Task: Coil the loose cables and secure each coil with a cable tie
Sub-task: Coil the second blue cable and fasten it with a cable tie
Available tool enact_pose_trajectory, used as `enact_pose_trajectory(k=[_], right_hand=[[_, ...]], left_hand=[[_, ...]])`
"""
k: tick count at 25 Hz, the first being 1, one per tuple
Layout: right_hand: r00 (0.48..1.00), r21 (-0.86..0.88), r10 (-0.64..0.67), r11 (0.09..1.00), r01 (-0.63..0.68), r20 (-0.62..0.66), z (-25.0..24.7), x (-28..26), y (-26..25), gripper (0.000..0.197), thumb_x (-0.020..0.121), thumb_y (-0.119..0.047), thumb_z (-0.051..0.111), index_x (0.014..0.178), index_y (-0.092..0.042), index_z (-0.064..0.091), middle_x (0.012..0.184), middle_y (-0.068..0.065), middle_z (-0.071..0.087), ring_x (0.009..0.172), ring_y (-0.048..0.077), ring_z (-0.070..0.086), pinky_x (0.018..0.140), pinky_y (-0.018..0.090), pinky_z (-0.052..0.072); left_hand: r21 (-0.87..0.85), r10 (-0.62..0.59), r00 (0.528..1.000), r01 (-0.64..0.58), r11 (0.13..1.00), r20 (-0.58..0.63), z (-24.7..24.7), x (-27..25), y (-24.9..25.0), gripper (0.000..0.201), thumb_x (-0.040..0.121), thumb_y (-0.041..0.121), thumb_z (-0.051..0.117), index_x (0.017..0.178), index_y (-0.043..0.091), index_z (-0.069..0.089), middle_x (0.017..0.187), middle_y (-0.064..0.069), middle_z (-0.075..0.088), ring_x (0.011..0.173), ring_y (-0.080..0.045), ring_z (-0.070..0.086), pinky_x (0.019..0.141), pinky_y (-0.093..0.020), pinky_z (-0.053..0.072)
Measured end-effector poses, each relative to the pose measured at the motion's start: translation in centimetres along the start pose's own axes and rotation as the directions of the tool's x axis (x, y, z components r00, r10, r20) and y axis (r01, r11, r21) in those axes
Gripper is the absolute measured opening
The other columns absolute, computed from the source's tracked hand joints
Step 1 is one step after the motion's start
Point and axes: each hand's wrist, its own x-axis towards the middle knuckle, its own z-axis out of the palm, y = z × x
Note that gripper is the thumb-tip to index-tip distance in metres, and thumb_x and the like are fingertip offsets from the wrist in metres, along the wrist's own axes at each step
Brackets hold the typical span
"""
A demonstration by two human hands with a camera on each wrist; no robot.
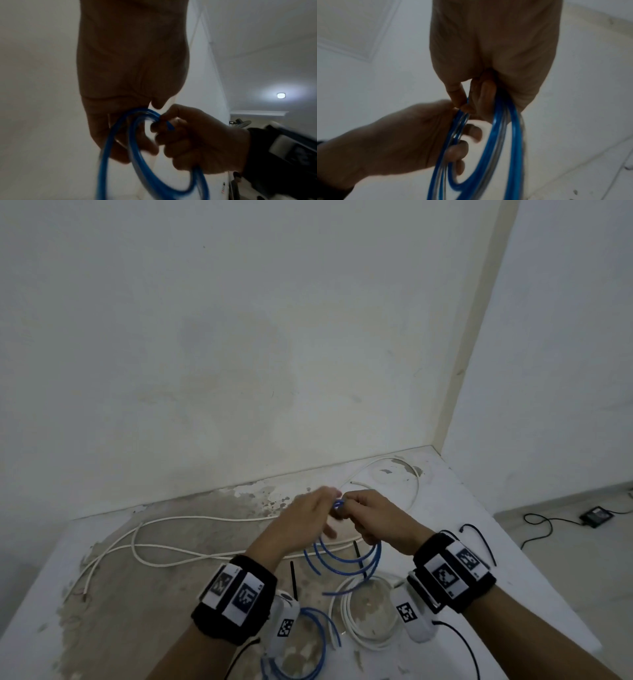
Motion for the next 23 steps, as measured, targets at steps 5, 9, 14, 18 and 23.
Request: enact_pose_trajectory(k=[5, 9, 14, 18, 23], right_hand=[[0.999, 0.435, 0.02, 0.9, -0.002, -0.036, -0.2, 0.2, 0.6, 0.024, 0.101, -0.016, 0.047, 0.099, -0.004, 0.068, 0.062, 0.0, 0.036, 0.053, 0.014, 0.03, 0.053, 0.029, 0.037], [0.991, 0.67, 0.057, 0.742, 0.04, -0.123, 0.7, 0.4, 1.4, 0.03, 0.105, -0.024, 0.047, 0.118, -0.002, 0.06, 0.063, -0.001, 0.039, 0.055, 0.015, 0.042, 0.063, 0.033, 0.049], [0.957, 0.645, 0.04, 0.747, 0.162, -0.287, 0.7, 0.3, 0.7, 0.032, 0.108, -0.025, 0.038, 0.107, -0.007, 0.064, 0.061, -0.005, 0.024, 0.048, 0.009, 0.02, 0.045, 0.022, 0.026], [0.939, 0.455, -0.001, 0.875, 0.167, -0.343, 0.3, -0.3, 1.4, 0.026, 0.107, -0.019, 0.038, 0.113, -0.016, 0.063, 0.059, -0.006, 0.03, 0.048, 0.009, 0.022, 0.044, 0.024, 0.021], [0.925, 0.421, -0.017, 0.887, 0.189, -0.38, 0.4, -0.5, 2.1, 0.026, 0.106, -0.016, 0.038, 0.108, -0.011, 0.063, 0.056, -0.006, 0.031, 0.047, 0.009, 0.022, 0.044, 0.023, 0.021]], left_hand=[[-0.164, -0.047, 0.98, 0.015, 0.986, -0.193, 1.8, 0.4, -0.8, 0.037, 0.105, 0.036, 0.027, 0.085, 0.031, 0.058, 0.058, 0.01, 0.042, 0.052, -0.012, 0.039, 0.057, -0.031, 0.034], [-0.536, -0.272, 0.891, 0.038, 0.843, -0.364, 2.4, 1.0, -0.8, 0.038, 0.105, 0.032, 0.027, 0.095, 0.013, 0.058, 0.058, 0.005, 0.033, 0.042, -0.006, 0.035, 0.057, -0.034, 0.036], [-0.709, -0.364, 0.908, 0.117, 0.695, -0.207, 2.7, 0.8, 0.1, 0.028, 0.102, 0.018, 0.028, 0.109, 0.006, 0.052, 0.054, 0.001, 0.039, 0.048, -0.017, 0.044, 0.054, -0.03, 0.043], [-0.563, -0.33, 0.908, 0.137, 0.815, -0.258, 1.7, 1.0, 0.6, 0.036, 0.094, 0.003, 0.03, 0.122, 0.02, 0.047, 0.076, -0.007, 0.07, 0.06, -0.023, 0.066, 0.071, -0.039, 0.056], [-0.235, -0.124, 0.98, 0.085, 0.968, -0.158, 2.4, 1.5, 1.8, 0.035, 0.103, 0.025, 0.03, 0.105, 0.013, 0.063, 0.074, -0.005, 0.052, 0.051, -0.016, 0.047, 0.056, -0.032, 0.051]])
